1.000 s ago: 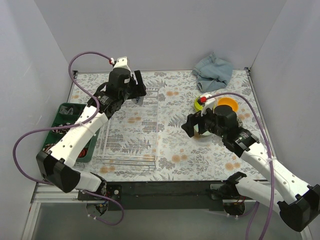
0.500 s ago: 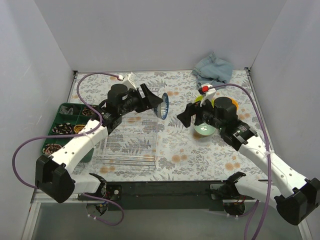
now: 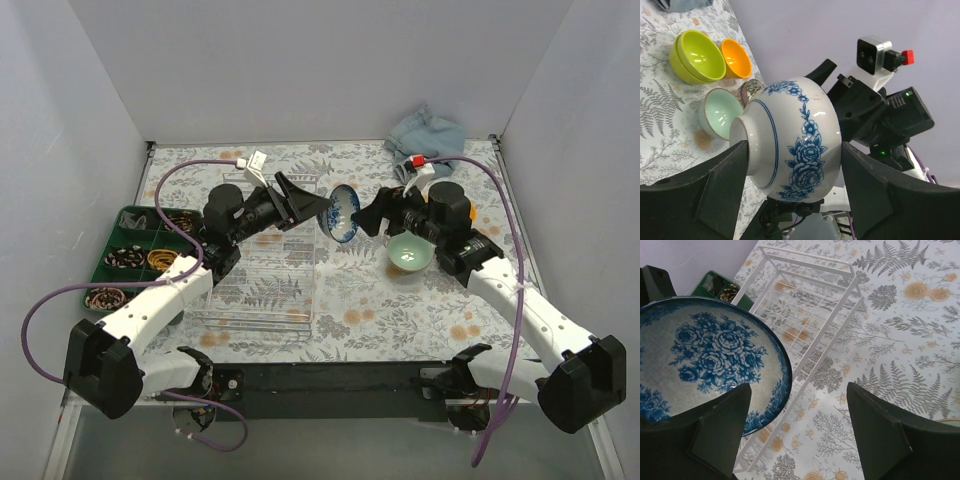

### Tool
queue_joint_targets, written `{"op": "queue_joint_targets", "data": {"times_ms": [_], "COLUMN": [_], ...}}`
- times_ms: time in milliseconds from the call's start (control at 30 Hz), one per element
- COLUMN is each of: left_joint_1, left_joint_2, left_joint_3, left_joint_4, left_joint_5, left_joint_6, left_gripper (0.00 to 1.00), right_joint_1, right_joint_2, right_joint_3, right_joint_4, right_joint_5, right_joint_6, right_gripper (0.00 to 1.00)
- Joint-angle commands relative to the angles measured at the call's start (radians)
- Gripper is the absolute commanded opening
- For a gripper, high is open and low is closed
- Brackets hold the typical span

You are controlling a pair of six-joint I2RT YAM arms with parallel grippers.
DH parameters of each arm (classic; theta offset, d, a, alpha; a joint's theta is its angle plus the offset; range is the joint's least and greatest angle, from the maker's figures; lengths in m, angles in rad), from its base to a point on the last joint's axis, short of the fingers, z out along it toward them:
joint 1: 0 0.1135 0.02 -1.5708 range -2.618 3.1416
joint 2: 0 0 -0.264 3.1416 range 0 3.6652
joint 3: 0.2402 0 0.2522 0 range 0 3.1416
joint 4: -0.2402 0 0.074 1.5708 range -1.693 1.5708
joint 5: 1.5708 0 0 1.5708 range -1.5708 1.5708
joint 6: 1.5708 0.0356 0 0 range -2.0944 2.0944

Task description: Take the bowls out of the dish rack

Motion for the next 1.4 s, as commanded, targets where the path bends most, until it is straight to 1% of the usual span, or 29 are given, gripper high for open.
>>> {"op": "queue_joint_targets", "data": {"times_ms": [0, 33, 133, 233, 267, 333, 367, 433, 467, 500, 567, 600, 667, 733, 767, 800, 867, 900, 933, 967, 1000, 1033, 1133, 1267, 1367], "left_joint_1": [-0.001, -0.005, -0.011, -0.024, -0.025, -0.025, -0.025, -0.025, -0.025, -0.025, -0.025, -0.025, -0.025, -0.024, -0.025, -0.024, -0.025, -0.025, -0.025, -0.025, -0.025, -0.025, -0.025, -0.025, -0.024], "left_joint_2": [-0.046, -0.046, -0.032, -0.023, -0.021, -0.023, -0.026, -0.03, -0.033, -0.036, -0.044, -0.049, -0.058, -0.075, -0.084, -0.098, -0.119, -0.13, -0.156, -0.167, -0.18, -0.191, -0.225, -0.263, -0.274], "left_joint_3": [-0.046, -0.054, -0.068, -0.071, -0.074, -0.082, -0.083, -0.086, -0.086, -0.086, -0.086, -0.086, -0.076, -0.06, -0.053, -0.034, -0.02, -0.016, -0.014, -0.014, -0.017, -0.019, -0.02, -0.023, -0.028], "left_joint_4": [0.172, 0.203, 0.228, 0.244, 0.248, 0.249, 0.245, 0.216, 0.203, 0.186, 0.137, 0.124, 0.074, 0.001, -0.024, -0.053, -0.137, -0.16, -0.201, -0.219, -0.228, -0.266, -0.301, -0.312, -0.309], "left_joint_5": [0.047, 0.047, 0.047, 0.054, 0.052, 0.044, 0.038, 0.012, 0.003, -0.009, -0.044, -0.057, -0.107, -0.153, -0.175, -0.236, -0.314, -0.4, -0.443, -0.506, -0.547, -0.628, -0.75, -0.822, -0.838], "left_joint_6": [-0.088, -0.098, -0.115, -0.113, -0.113, -0.11, -0.104, -0.069, -0.055, -0.038, 0.008, 0.025, 0.085, 0.132, 0.189, 0.218, 0.299, 0.329, 0.355, 0.378, 0.43, 0.451, 0.533, 0.606, 0.645], "left_gripper": [0.23, 0.23, 0.22, 0.22, 0.22, 0.23, 0.25, 0.29, 0.32, 0.4, 0.52, 0.64, 0.76, 0.9, 0.95, 0.98, 0.98, 0.98, 0.98, 0.98, 0.98, 0.98, 0.98, 0.98, 0.98], "right_joint_1": [-0.012, -0.012, -0.012, -0.012, -0.01, -0.013, -0.015, -0.018, -0.027, -0.032, -0.053, -0.061, -0.087, -0.107, -0.13, -0.145, -0.197, -0.219, -0.241, -0.29, -0.314, -0.332, -0.39, -0.479, -0.51], "right_joint_2": [0.037, 0.05, 0.07, 0.081, 0.083, 0.083, 0.078, 0.067, 0.063, 0.057, 0.043, 0.038, 0.018, -0.002, -0.006, -0.014, -0.034, -0.041, -0.052, -0.057, -0.061, -0.066, -0.06, -0.034, 0.0], "right_joint_3": [0.002, 0.004, 0.002, -0.001, -0.001, -0.002, -0.005, -0.01, -0.016, -0.018, -0.018, -0.012, -0.004, 0.018, 0.027, 0.033, 0.041, 0.039, 0.038, 0.036, 0.035, 0.036, 0.042, 0.053, 0.057], "right_joint_4": [0.132, 0.135, 0.154, 0.164, 0.166, 0.164, 0.164, 0.163, 0.158, 0.152, 0.122, 0.106, 0.039, -0.032, -0.097, -0.134, -0.194, -0.252, -0.279, -0.312, -0.363, -0.394, -0.473, -0.521, -0.527], "right_joint_5": [-0.104, -0.122, -0.15, -0.159, -0.162, -0.165, -0.164, -0.158, -0.155, -0.155, -0.147, -0.144, -0.121, -0.078, -0.063, -0.046, -0.001, 0.011, 0.04, 0.054, 0.069, 0.127, 0.221, 0.322, 0.324], "right_joint_6": [0.069, 0.071, 0.079, 0.083, 0.083, 0.079, 0.077, 0.068, 0.066, 0.063, 0.048, 0.042, 0.007, -0.027, -0.041, -0.068, -0.09, -0.104, -0.11, -0.116, -0.119, -0.128, -0.136, -0.142, -0.132], "right_gripper": [0.84, 0.84, 0.79, 0.68, 0.56, 0.41, 0.24, 0.12, 0.02, 0.01, 0.01, 0.01, 0.01, 0.01, 0.01, 0.01, 0.01, 0.01, 0.01, 0.01, 0.01, 0.01, 0.01, 0.01, 0.01]}}
